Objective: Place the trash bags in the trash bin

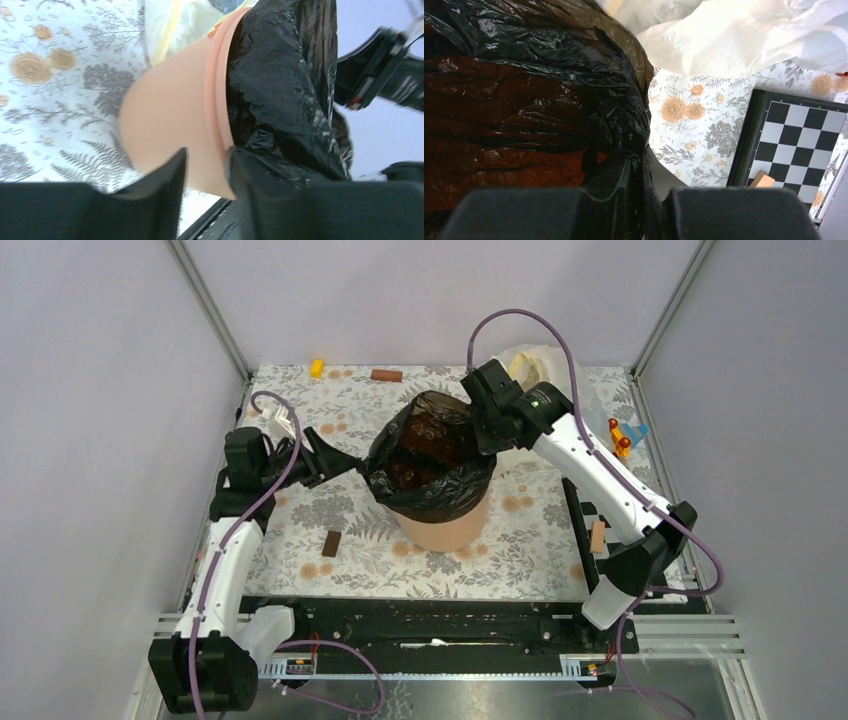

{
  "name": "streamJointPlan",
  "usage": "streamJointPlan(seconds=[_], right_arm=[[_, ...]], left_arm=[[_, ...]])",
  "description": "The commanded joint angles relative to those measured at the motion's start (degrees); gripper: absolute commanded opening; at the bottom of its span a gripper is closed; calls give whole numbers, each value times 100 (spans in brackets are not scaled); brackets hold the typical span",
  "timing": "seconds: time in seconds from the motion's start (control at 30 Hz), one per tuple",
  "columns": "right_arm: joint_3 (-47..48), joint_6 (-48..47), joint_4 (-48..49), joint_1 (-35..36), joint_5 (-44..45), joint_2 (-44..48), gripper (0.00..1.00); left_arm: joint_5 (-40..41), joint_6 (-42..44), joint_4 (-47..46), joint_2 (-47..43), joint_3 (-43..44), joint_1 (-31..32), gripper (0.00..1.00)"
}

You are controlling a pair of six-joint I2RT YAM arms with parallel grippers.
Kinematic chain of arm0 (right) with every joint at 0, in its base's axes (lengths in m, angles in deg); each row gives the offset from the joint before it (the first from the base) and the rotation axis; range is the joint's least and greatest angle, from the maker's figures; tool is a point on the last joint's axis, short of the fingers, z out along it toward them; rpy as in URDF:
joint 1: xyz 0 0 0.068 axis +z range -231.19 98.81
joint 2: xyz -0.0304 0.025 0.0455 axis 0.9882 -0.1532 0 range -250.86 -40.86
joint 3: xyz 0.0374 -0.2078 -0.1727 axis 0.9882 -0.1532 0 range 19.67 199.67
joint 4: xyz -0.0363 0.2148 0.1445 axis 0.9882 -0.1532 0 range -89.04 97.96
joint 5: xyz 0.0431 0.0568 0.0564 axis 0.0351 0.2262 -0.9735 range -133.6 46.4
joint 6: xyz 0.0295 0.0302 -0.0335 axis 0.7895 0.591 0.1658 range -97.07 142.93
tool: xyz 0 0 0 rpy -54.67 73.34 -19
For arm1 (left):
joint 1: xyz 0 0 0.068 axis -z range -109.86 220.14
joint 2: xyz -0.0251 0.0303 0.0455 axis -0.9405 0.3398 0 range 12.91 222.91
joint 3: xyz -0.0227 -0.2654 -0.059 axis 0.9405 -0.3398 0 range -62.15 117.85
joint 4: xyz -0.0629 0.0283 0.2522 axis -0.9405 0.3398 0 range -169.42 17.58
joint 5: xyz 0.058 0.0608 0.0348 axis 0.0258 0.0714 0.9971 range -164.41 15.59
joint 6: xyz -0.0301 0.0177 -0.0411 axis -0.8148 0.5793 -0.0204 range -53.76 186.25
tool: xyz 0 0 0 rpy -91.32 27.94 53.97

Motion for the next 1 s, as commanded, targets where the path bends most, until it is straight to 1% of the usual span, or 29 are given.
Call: streamJointPlan(seconds=[0.0, 0.07, 0.1, 0.17, 0.2, 0.23, 0.37, 0.4, 0.47, 0.5, 0.57, 0.6, 0.63, 0.77, 0.83, 0.9, 0.97], right_arm=[[-284, -3, 370, 38, -259, 397, 13], [-357, -3, 406, 42, -252, 403, 16], [-397, -16, 436, 42, -257, 397, 20], [-452, -76, 498, 38, -309, 398, 40], [-488, -98, 538, 40, -337, 409, 44], [-532, -110, 592, 35, -354, 431, 47], [-588, -136, 687, 32, -278, 471, 50], [-588, -143, 703, 29, -262, 479, 55], [-599, -194, 744, 30, -203, 521, 73], [-613, -206, 776, 29, -151, 572, 79], [-682, -256, 900, 29, 4, 698, 87], [-720, -280, 945, 36, 71, 766, 89], [-734, -308, 981, 30, 139, 824, 91], [-815, -390, 1123, 29, 260, 1053, 93], [-936, -433, 1283, 33, 164, 1237, 93], [-1134, -447, 1558, 27, -6, 1474, 94], [-1275, -440, 1758, 21, -104, 1647, 95]], left_arm=[[592, 723, 1054, -318, 135, -23, 64], [1191, 844, 1470, -473, 313, -40, 76], [1472, 882, 1636, -551, 411, -56, 80], [2019, 914, 1849, -760, 574, -84, 89], [2248, 917, 1903, -934, 662, -86, 93], [2466, 882, 1920, -1079, 702, -86, 95], [3113, 797, 2014, -1486, 1056, -86, 98], [3236, 792, 2053, -1552, 1177, -90, 98], [3190, 810, 1979, -1684, 1353, -86, 98], [2938, 826, 1822, -1741, 1387, -86, 98], [2186, 841, 1318, -1785, 1373, -86, 99], [1862, 838, 1089, -1752, 1340, -79, 99], [1765, 829, 1039, -1677, 1385, -43, 99], [1745, 1161, 981, -1375, 1734, 280, 99], [1783, 1299, 962, -1174, 1930, 582, 99], [2153, 1487, 1044, -887, 2151, 1034, 99], [2968, 1711, 1290, -570, 2439, 1738, 99]])
